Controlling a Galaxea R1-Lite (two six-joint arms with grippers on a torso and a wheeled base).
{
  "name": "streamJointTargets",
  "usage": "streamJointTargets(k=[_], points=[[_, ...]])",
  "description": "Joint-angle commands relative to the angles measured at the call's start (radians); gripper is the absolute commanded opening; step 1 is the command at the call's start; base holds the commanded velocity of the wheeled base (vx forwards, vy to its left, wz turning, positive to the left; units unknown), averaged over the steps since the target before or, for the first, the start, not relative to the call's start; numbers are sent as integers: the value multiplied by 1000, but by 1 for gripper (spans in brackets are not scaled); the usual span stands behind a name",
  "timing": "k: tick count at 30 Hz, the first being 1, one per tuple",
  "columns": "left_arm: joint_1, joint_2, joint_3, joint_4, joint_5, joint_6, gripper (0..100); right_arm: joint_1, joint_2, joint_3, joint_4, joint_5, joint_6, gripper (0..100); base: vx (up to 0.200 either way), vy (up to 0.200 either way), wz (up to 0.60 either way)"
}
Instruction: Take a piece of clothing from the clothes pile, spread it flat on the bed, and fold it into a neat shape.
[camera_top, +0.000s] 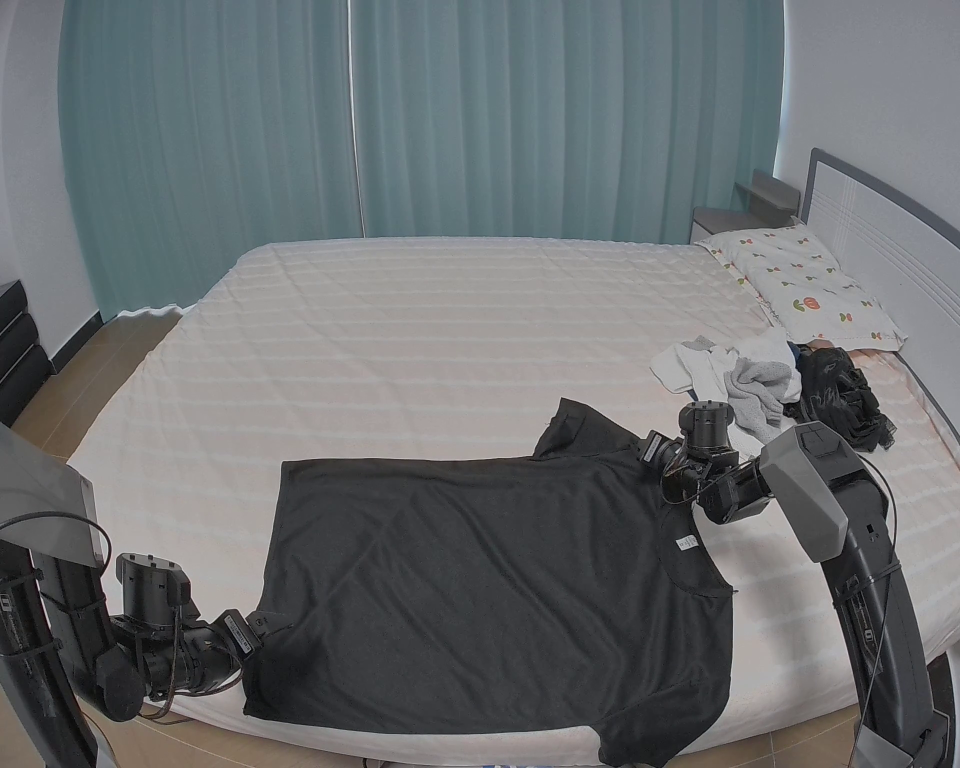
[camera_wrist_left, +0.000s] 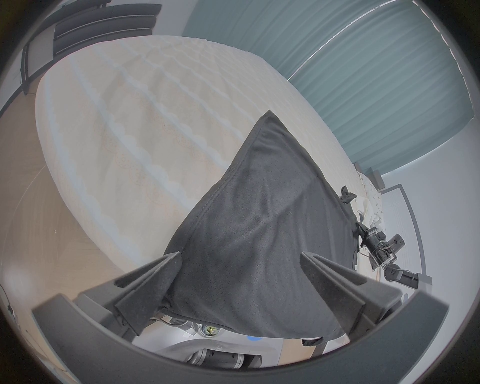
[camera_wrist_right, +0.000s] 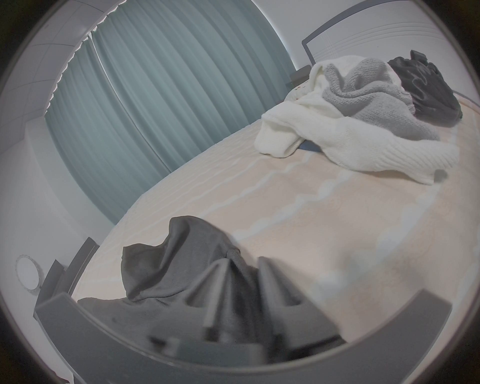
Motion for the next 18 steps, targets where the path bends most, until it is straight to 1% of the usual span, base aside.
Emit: streamJointTargets(k=[1, 9, 11, 18], points=[[-5, 1, 10, 0, 0, 0, 100, -2, 27, -31, -2, -10, 5, 0, 0, 0, 0], [-5, 1, 10, 0, 2, -2, 100, -20, 26, -40, -8, -24, 11, 0, 0, 0, 0], [-5, 1, 10, 0, 2, 0, 100, -28, 29, -40, -25, -35, 11, 0, 0, 0, 0], [-5, 1, 10, 0, 2, 0, 100, -35, 40, -40, -57, -36, 11, 0, 0, 0, 0]])
